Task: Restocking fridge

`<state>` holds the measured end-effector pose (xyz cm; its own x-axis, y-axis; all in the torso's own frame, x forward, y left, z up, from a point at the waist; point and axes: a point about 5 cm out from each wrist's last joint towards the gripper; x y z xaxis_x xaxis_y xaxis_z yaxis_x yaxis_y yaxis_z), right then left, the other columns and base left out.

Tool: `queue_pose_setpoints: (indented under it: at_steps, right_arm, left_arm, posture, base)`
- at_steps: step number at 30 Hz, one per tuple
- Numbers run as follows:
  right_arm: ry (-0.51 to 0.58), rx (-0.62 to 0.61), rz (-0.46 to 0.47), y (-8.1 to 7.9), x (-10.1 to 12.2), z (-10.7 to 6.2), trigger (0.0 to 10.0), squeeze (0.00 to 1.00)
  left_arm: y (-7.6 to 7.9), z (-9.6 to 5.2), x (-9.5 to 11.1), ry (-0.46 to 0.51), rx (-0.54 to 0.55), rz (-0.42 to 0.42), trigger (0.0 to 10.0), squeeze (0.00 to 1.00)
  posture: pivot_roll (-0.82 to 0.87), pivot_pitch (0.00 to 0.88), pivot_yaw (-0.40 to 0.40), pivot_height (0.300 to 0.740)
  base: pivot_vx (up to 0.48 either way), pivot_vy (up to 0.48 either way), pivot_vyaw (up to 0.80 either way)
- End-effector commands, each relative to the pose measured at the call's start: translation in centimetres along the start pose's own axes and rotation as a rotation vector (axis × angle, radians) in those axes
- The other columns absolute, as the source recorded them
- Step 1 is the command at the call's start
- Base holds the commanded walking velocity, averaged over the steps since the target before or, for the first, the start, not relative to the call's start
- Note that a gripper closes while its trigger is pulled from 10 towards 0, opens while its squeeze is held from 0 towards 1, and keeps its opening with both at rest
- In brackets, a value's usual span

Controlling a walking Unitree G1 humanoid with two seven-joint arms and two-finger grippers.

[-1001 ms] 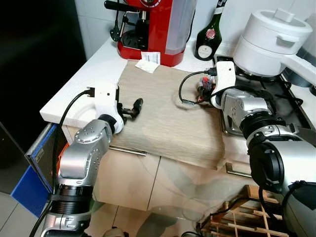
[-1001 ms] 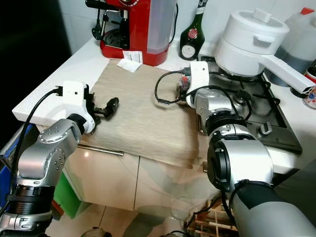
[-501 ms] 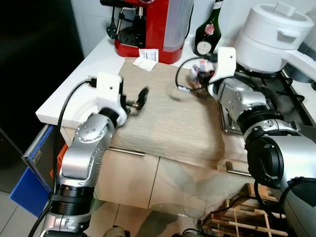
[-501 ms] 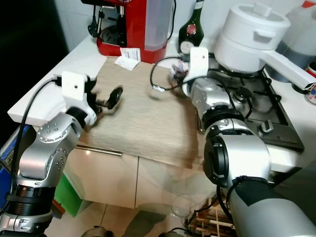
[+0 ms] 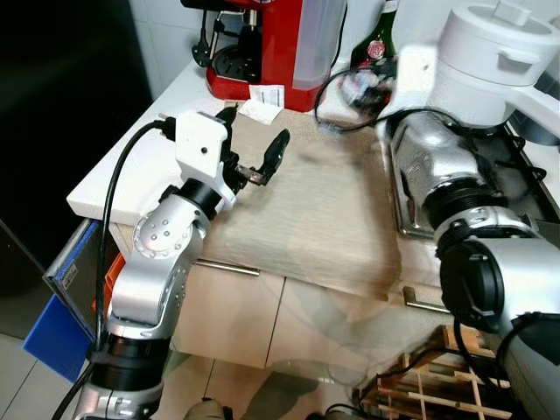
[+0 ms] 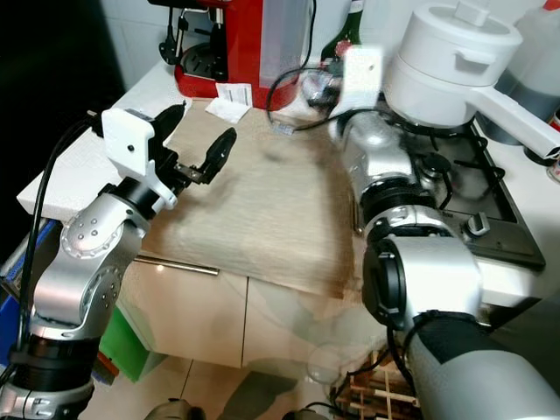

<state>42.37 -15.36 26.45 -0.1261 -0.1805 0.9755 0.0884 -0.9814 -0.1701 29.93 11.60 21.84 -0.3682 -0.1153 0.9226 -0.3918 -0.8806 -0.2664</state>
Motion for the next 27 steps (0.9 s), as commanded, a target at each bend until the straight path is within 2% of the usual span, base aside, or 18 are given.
queue_pose_setpoints:
  at_steps: [1, 4, 8, 14, 19, 27]
  right_arm:
    - [0.114, -0.019, -0.021, 0.3, 1.4, -0.3, 0.0, 0.06]
    - [0.162, -0.028, -0.023, 0.3, 1.4, -0.8, 0.0, 0.06]
    - [0.243, -0.019, -0.025, -0.5, 1.1, -1.9, 0.0, 0.06]
    - [0.304, -0.029, -0.027, -0.7, 1.6, -2.5, 0.0, 0.06]
    - [0.44, -0.04, -0.119, -0.9, 2.4, -4.0, 0.0, 0.04]
    - [0.471, -0.088, -0.111, -0.6, 1.3, -5.4, 0.0, 0.02]
  left_arm:
    - [0.2, 0.0, 0.0, -0.002, -0.005, -0.005, 10.0, 0.0]
    - [0.3, 0.0, -0.1, -0.003, -0.005, -0.016, 10.0, 0.0]
    - [0.8, 0.2, -0.3, -0.006, -0.011, -0.04, 10.0, 0.0]
    - [1.0, 0.4, -0.4, -0.006, -0.012, -0.048, 10.0, 0.0]
    - [0.7, 0.4, -0.8, -0.003, 0.066, -0.097, 10.0, 0.0]
    - [0.4, 0.4, -1.1, -0.006, 0.119, -0.079, 10.0, 0.0]
  posture:
    - [0.1, 0.0, -0.052, 0.74]
    - [0.1, 0.0, -0.049, 0.74]
    - [0.08, 0.0, -0.032, 0.74]
    - [0.07, 0.0, -0.027, 0.74]
    - [0.06, 0.0, -0.03, 0.74]
    - [0.06, 0.0, -0.029, 0.74]
  base:
    - [0.0, 0.0, 0.0]
    - [0.0, 0.0, 0.0]
    - [0.0, 0.0, 0.0]
    - [0.0, 0.0, 0.0]
    - [0.0, 0.0, 0.0]
    - [0.0, 0.0, 0.0]
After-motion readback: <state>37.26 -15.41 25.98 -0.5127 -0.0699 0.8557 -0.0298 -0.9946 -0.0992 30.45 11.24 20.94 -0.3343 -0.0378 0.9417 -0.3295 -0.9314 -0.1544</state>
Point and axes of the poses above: a point about 5 cm out from each wrist's last joint towards the gripper, its own z axis pointing out of the wrist towards the gripper, its own x axis along the axis of the wrist's last joint, y = z × x, and after that the axes turned 9 degrees about z, right-handed
